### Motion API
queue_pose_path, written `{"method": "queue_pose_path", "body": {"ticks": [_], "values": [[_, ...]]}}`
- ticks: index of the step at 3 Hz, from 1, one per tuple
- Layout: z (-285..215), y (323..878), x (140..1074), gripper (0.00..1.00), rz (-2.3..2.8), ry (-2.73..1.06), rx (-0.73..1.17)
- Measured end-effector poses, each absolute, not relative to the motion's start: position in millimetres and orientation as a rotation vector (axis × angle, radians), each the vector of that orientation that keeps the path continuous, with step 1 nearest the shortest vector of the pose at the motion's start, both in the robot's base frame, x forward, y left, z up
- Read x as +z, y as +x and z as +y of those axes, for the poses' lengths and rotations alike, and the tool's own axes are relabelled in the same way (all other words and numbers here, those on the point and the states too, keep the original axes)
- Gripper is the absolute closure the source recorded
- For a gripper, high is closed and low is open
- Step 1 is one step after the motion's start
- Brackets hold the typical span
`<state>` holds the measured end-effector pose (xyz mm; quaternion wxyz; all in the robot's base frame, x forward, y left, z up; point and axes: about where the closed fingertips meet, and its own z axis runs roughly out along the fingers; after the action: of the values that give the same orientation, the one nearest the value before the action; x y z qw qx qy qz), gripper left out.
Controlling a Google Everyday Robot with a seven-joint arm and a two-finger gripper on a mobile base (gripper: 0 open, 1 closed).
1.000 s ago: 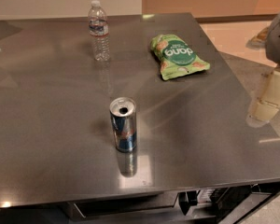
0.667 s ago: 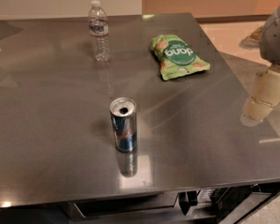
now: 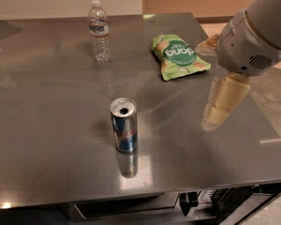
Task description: Pick redbull can
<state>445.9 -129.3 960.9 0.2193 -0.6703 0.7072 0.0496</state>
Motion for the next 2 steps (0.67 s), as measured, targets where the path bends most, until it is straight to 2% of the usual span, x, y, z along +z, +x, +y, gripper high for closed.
{"method": "queue_pose_path", "body": {"ticks": [2], "values": [[-61,449,939,0.0,1.831,-1.912,0.365]]}}
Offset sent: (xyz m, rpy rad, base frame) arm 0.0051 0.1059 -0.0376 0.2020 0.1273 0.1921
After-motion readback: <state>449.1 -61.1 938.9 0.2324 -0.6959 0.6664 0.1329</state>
